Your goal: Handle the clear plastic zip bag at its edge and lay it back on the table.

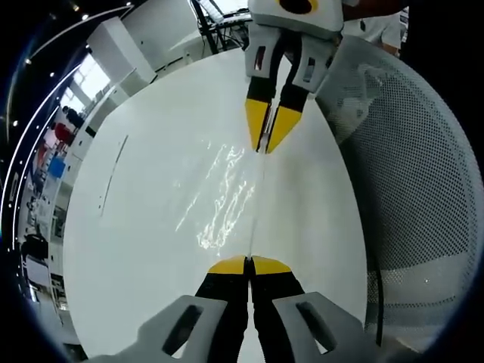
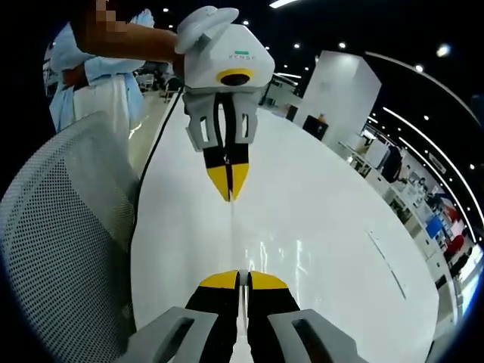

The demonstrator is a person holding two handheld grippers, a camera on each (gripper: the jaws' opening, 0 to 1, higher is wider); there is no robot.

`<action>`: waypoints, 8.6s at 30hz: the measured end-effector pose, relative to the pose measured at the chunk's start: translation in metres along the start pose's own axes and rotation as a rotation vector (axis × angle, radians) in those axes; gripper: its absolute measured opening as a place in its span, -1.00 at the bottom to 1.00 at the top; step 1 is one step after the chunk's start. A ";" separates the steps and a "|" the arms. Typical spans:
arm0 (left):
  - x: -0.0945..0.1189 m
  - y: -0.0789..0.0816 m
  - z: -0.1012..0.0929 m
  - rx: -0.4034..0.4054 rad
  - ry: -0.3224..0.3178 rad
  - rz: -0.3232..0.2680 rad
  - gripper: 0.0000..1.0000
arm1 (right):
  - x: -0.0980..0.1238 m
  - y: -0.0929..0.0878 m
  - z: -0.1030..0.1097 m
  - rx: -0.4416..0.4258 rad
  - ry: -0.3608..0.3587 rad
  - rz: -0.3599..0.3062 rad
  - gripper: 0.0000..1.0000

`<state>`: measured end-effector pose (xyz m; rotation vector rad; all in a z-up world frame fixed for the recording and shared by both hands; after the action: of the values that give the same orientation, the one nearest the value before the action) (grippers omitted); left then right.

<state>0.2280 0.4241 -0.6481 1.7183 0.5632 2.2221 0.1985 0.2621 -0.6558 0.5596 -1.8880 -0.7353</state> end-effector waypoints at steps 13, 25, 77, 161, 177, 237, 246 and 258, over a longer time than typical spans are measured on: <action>0.001 -0.003 0.004 0.013 0.013 -0.004 -1.00 | 0.001 0.000 -0.002 0.001 -0.007 0.000 -1.00; -0.001 -0.008 0.006 0.017 0.014 -0.003 -1.00 | 0.003 0.000 -0.003 -0.002 -0.012 0.001 -1.00; 0.004 -0.012 0.010 0.051 0.035 0.001 -1.00 | 0.007 -0.006 -0.003 -0.017 -0.023 0.004 -1.00; 0.005 0.017 0.002 -0.057 0.097 -0.087 -1.00 | 0.025 0.013 -0.022 -0.112 -0.058 -0.033 -0.83; 0.007 0.026 -0.005 -0.058 0.091 -0.112 -1.00 | 0.016 0.003 -0.017 -0.118 -0.044 0.000 -0.85; -0.016 0.077 -0.034 -0.288 0.181 -0.191 -0.99 | 0.019 0.010 -0.022 -0.162 -0.048 -0.007 -1.00; -0.018 0.071 -0.035 -0.318 0.202 -0.143 -1.00 | 0.023 0.018 -0.032 -0.147 -0.108 -0.029 -1.00; -0.019 0.062 -0.031 -0.301 0.237 -0.118 -1.00 | 0.050 0.043 -0.057 -0.146 -0.205 -0.113 -1.00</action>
<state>0.2036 0.3563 -0.6422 1.2544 0.3467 2.3024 0.2281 0.2458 -0.5759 0.5170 -1.9826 -1.0286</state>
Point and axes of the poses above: the point that each gripper's makers call its tool centre point, and the gripper's own axes: x roughly backward along the fingers, z roughly to its left, y roughly out of its top, the point moved 7 cm from there along x, roughly backward along the fingers, and after that the axes turned 3 degrees about x, right-handed, at the moved point
